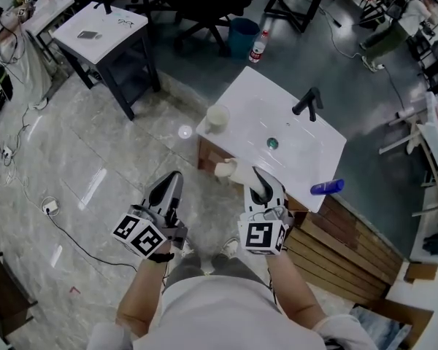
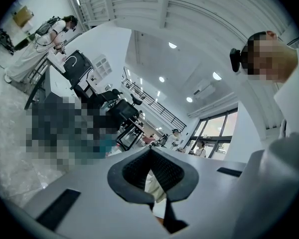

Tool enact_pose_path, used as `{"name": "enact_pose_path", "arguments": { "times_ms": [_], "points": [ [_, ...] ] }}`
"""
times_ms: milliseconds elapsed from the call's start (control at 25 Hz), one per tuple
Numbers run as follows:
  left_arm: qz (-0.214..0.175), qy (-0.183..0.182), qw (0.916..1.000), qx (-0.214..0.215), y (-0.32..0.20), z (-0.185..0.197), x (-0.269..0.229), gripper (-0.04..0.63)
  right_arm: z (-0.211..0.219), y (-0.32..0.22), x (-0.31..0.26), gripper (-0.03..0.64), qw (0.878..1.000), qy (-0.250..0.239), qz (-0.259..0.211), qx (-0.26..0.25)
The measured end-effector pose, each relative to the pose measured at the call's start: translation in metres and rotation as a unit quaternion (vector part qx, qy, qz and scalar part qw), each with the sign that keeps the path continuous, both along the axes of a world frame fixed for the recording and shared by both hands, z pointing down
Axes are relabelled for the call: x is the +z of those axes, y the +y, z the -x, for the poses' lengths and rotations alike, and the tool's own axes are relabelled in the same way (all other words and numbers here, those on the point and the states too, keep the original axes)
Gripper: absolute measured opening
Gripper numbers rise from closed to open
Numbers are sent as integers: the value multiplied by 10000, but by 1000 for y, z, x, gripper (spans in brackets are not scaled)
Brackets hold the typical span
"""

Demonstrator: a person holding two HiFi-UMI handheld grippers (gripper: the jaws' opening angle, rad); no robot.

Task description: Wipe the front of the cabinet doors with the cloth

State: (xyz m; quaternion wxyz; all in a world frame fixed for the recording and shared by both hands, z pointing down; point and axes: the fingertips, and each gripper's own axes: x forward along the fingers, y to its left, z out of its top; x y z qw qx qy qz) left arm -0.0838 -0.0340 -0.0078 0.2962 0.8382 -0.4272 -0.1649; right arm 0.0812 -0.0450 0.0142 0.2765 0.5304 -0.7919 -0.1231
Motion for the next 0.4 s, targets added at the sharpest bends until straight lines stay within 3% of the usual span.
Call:
{"name": "enact_pose_path", "arguments": {
  "times_ms": [400],
  "points": [
    [-35, -21, 10000, -33, 8, 1, -5, 15, -4, 6, -7, 71, 10000, 15, -56, 73]
  ]
}}
